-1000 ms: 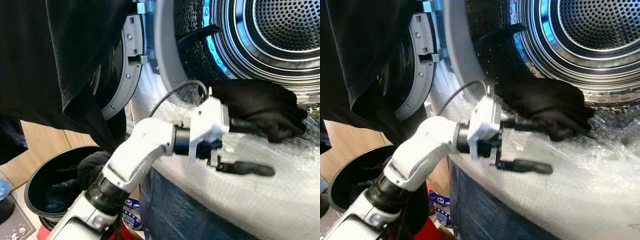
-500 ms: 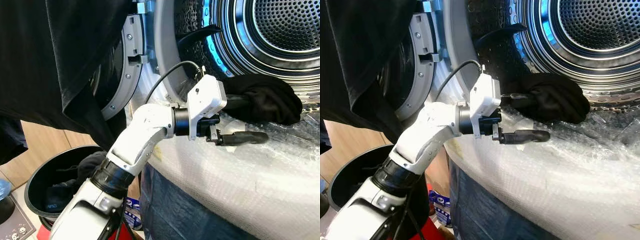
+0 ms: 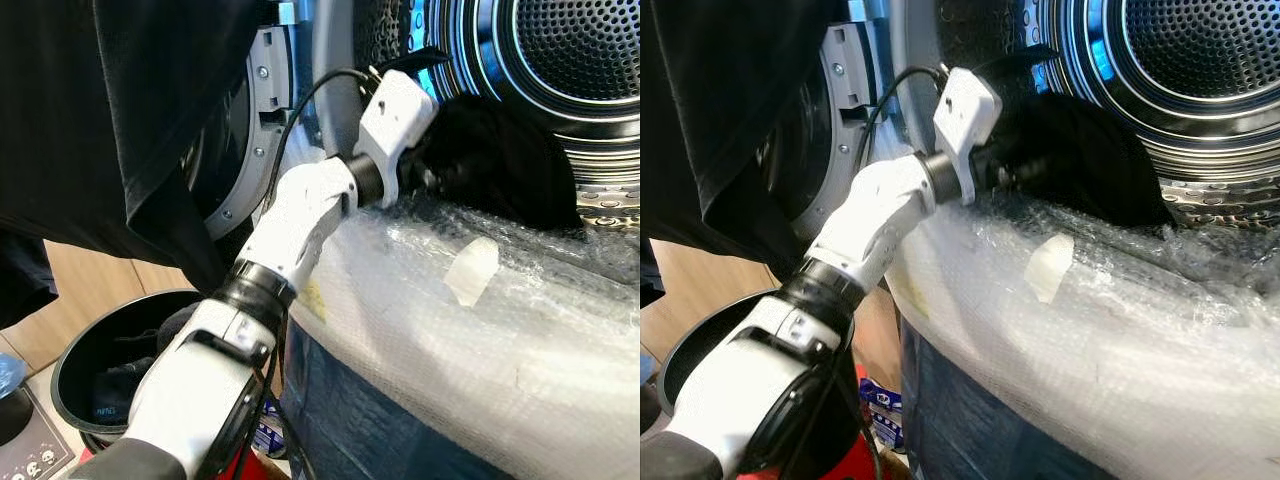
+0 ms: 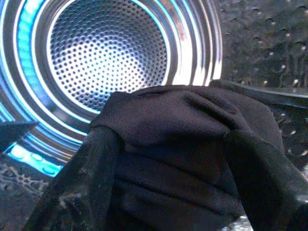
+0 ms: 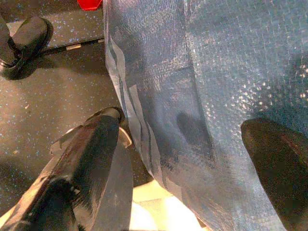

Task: Clothes washing

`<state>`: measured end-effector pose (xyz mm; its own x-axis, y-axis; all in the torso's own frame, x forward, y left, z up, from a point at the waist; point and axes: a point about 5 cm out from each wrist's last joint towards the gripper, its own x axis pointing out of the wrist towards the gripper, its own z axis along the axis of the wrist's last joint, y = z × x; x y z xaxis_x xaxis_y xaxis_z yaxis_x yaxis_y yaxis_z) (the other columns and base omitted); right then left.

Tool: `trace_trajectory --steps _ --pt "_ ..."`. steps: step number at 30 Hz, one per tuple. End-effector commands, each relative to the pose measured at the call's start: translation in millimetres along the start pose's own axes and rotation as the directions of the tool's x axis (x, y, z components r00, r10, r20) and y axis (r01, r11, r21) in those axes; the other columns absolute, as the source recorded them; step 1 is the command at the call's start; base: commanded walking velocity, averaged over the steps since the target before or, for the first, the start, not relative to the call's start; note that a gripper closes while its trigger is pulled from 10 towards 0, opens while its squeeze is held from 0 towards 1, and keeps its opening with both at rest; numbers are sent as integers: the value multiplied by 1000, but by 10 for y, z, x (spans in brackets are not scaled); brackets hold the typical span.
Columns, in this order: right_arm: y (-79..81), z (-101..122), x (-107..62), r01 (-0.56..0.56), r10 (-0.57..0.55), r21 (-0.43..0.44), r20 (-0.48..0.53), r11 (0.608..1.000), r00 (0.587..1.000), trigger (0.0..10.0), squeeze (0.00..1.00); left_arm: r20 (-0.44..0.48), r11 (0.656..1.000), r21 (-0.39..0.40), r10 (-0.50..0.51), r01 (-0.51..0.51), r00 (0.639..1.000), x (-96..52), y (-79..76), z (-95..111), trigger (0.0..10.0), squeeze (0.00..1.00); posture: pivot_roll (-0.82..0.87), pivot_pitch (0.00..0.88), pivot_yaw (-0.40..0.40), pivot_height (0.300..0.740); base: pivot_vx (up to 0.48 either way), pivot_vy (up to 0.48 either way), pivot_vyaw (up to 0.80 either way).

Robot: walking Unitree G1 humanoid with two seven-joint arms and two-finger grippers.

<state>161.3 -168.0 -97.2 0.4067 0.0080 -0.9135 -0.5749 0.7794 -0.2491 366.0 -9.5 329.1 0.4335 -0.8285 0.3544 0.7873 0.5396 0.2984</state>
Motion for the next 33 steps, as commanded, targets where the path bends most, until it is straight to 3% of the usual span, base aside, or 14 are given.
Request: trace_trajectory --steps 1,3,9,11,15,16,17,19,20,23,27,30,32,33 --pt "-4 28 2 4 -4 0 6 1000 1000 10000 0 -15 993 4 115 -115 993 6 151 17 10000 0 149 0 -4 740 0 0 0" --pt "-7 29 2 5 -5 0 5 1000 1000 10000 0 -64 964 14 264 -264 962 -8 286 -36 10000 0 149 0 -4 740 0 0 0" --pt "-7 25 2 9 -9 6 4 1000 1000 10000 0 -137 912 29 410 -410 902 -61 429 -108 10000 0 140 0 0 740 0 0 0" --pt "-8 25 2 8 -8 6 4 1000 1000 10000 0 -143 926 25 376 -376 916 -41 396 -120 10000 0 140 0 -1 740 0 0 0" --pt "-8 23 2 8 -8 5 3 1000 1000 10000 0 -121 984 -14 172 -175 978 60 191 -135 10000 0 143 0 -2 740 0 0 0" --pt "-8 21 2 8 -8 4 3 1000 1000 10000 0 -104 999 -29 -33 30 994 102 -9 -151 10000 0 146 0 -3 740 0 0 0" --pt "-8 20 2 9 -9 4 3 1000 1000 10000 0 -81 983 -26 -182 181 980 97 -162 -153 10000 0 149 0 -4 740 0 0 0" --pt "-9 22 2 9 -9 1 3 1000 1000 10000 0 -45 894 -33 -448 447 893 17 -460 -157 10000 0 152 0 -8 740 0 0 0" --pt "-9 22 2 9 -9 1 3 1000 1000 10000 0 -45 894 -33 -448 447 893 17 -460 -157 10000 0 152 0 -8 740 0 0 0" --pt "-10 24 2 10 -10 3 5 1000 1000 10000 0 -25 822 -48 -568 567 822 -94 -631 -125 10000 0 152 0 -8 740 0 0 0" --pt "-13 28 2 12 -12 4 8 1000 1000 10000 0 29 783 -63 -618 618 786 -226 -723 13 10000 0 153 0 -8 740 0 0 0" --pt "-19 32 2 12 -12 1 10 1000 1000 10000 0 97 736 -53 -669 675 737 -365 -781 247 10000 0 175 0 -12 740 0 0 0" --pt "-23 36 2 11 -11 0 11 1000 1000 10000 0 112 730 -49 -675 682 730 -380 -773 300 10000 0 179 0 -15 740 0 0 0" --pt "-26 41 2 10 -10 -4 13 1000 1000 10000 0 115 741 5 -667 671 736 -378 -698 430 10000 0 184 0 -20 740 0 0 0"
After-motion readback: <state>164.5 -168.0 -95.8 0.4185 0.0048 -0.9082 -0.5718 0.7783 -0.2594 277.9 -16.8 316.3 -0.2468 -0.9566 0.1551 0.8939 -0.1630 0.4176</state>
